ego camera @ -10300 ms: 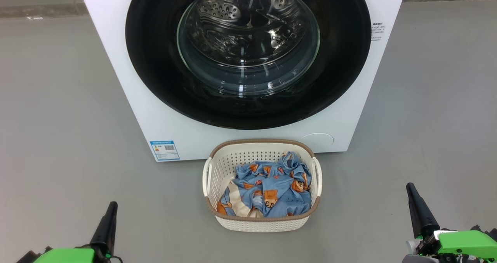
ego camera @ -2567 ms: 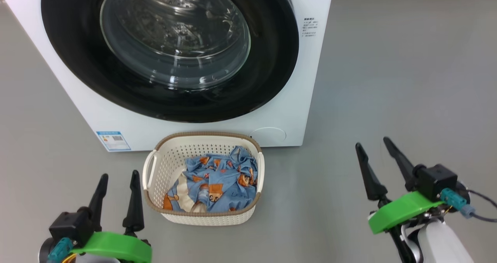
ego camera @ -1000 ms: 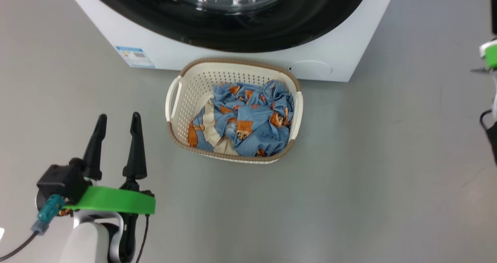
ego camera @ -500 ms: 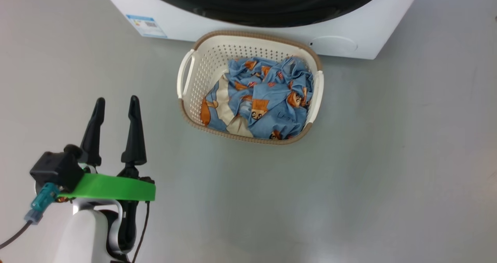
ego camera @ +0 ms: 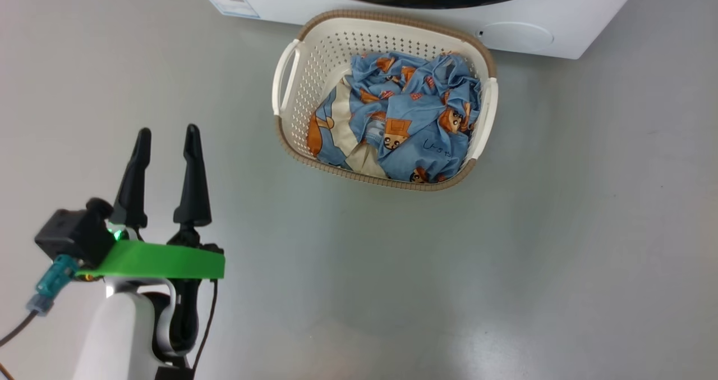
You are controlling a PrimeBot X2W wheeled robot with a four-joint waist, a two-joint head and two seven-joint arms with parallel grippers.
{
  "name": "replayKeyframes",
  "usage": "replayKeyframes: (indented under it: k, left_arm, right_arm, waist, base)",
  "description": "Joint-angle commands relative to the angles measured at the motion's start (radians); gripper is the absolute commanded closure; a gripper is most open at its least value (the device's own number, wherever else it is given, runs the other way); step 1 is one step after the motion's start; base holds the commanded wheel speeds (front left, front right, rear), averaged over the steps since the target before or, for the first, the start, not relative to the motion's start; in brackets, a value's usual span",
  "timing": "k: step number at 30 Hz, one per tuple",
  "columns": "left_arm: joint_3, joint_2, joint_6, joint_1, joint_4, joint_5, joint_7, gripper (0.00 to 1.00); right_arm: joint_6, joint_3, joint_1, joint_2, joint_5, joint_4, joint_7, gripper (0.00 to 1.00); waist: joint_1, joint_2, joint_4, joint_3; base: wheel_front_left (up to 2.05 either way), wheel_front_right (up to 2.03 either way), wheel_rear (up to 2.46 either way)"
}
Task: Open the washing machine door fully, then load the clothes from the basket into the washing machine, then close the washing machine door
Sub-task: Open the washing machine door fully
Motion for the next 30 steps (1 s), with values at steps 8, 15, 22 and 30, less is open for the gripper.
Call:
replayKeyframes:
  k: [8,15,22,30]
  left_arm:
    - [0.029,0.027,0.000,-0.023,-0.022,-0.028,-0.006,0.00]
    - [0.020,0.027,0.007,-0.026,-0.018,-0.039,-0.006,0.00]
    - [0.022,0.027,0.014,-0.012,-0.007,-0.040,-0.006,0.00]
    - [0.037,0.027,0.016,0.022,0.001,-0.013,-0.006,0.00]
  right_arm:
    - [0.002,0.015,-0.055,-0.003,0.049,0.000,0.068,1.00]
    - [0.002,0.039,-0.101,0.010,0.069,0.058,0.128,1.00]
    - [0.002,0.057,-0.061,0.026,0.113,0.079,0.210,1.00]
    - [0.002,0.059,0.039,0.038,0.175,0.084,0.301,1.00]
  waist:
    - [0.0000,-0.0001,0.021,0.017]
    - [0.0000,-0.0001,0.033,0.020]
    - [0.0000,-0.0001,0.036,-0.026]
    - [0.0000,-0.0001,0.032,-0.109]
  base:
    - [0.00,0.00,0.00]
    - [0.00,0.00,0.00]
    - [0.00,0.00,0.00]
    - [0.00,0.00,0.00]
